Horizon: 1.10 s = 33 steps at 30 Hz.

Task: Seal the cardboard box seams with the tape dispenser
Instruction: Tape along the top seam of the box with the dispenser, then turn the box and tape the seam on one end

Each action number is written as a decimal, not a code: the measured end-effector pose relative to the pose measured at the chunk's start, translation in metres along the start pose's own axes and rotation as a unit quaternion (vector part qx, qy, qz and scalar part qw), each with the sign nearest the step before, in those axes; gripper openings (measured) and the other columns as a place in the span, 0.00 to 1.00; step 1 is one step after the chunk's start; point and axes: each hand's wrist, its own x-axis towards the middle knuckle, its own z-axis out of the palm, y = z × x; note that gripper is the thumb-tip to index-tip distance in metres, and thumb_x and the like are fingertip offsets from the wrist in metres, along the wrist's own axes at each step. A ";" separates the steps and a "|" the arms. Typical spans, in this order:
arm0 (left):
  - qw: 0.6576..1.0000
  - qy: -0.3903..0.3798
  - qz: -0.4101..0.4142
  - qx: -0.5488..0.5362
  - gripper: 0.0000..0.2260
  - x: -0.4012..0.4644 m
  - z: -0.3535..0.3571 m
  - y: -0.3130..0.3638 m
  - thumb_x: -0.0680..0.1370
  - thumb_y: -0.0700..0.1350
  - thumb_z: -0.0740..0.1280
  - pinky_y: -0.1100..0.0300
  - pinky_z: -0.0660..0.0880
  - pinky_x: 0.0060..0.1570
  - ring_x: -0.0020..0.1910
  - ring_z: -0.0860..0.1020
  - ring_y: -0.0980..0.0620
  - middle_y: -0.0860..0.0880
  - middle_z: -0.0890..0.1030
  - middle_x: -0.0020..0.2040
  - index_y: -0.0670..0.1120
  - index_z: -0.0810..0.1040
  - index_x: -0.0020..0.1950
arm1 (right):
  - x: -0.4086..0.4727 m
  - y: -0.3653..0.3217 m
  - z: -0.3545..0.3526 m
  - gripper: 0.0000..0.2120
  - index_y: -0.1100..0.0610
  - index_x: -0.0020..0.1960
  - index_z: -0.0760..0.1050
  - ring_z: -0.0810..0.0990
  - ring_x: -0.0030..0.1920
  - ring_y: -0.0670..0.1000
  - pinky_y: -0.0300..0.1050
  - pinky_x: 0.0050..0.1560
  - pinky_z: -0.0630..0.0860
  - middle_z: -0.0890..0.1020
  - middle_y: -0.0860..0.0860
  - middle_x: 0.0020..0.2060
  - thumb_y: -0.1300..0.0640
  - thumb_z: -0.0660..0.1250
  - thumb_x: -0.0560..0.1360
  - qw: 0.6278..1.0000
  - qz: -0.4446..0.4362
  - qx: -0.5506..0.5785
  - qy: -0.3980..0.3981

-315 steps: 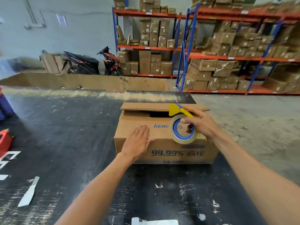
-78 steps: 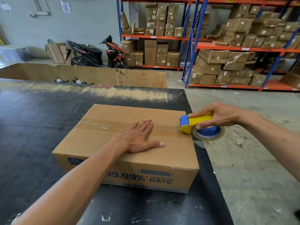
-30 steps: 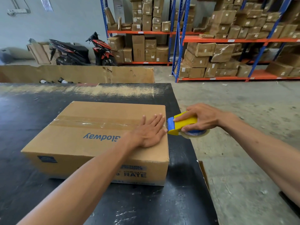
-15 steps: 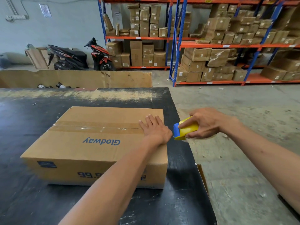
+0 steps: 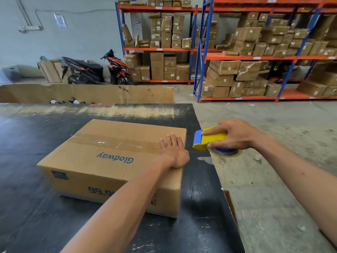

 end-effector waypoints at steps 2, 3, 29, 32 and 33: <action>0.999 0.004 0.041 0.018 0.30 -0.006 0.001 -0.017 0.84 0.53 0.46 0.40 0.39 0.76 0.79 0.39 0.38 0.38 0.40 0.81 0.40 0.42 0.80 | -0.002 -0.001 0.000 0.23 0.30 0.64 0.76 0.75 0.46 0.49 0.46 0.45 0.69 0.75 0.38 0.40 0.32 0.71 0.70 0.998 0.014 0.060 0.006; 0.997 0.003 0.068 0.028 0.29 -0.010 0.000 -0.026 0.84 0.53 0.46 0.42 0.39 0.77 0.79 0.40 0.39 0.38 0.40 0.81 0.40 0.42 0.81 | -0.003 -0.002 0.001 0.23 0.31 0.64 0.77 0.76 0.48 0.49 0.46 0.47 0.71 0.77 0.38 0.43 0.33 0.73 0.70 0.994 0.024 0.103 0.011; 0.985 0.044 0.147 0.085 0.36 -0.153 0.008 -0.196 0.79 0.69 0.48 0.45 0.42 0.77 0.80 0.45 0.38 0.41 0.46 0.82 0.53 0.44 0.82 | 0.009 -0.212 0.021 0.18 0.44 0.61 0.84 0.83 0.58 0.42 0.49 0.66 0.77 0.86 0.40 0.54 0.47 0.77 0.72 0.894 0.049 0.440 0.066; 0.977 0.024 0.206 0.055 0.36 -0.157 0.001 -0.211 0.79 0.69 0.52 0.53 0.37 0.74 0.80 0.42 0.42 0.45 0.44 0.82 0.56 0.45 0.81 | 0.001 -0.224 0.025 0.21 0.44 0.61 0.84 0.82 0.60 0.43 0.53 0.68 0.75 0.86 0.40 0.56 0.42 0.77 0.70 0.897 0.064 0.432 0.069; 0.974 0.019 0.221 0.050 0.35 -0.158 0.000 -0.213 0.79 0.69 0.53 0.55 0.36 0.73 0.80 0.42 0.44 0.46 0.44 0.82 0.56 0.45 0.81 | -0.002 -0.228 0.027 0.22 0.43 0.61 0.84 0.82 0.60 0.43 0.54 0.69 0.74 0.86 0.40 0.56 0.40 0.77 0.68 0.898 0.069 0.430 0.070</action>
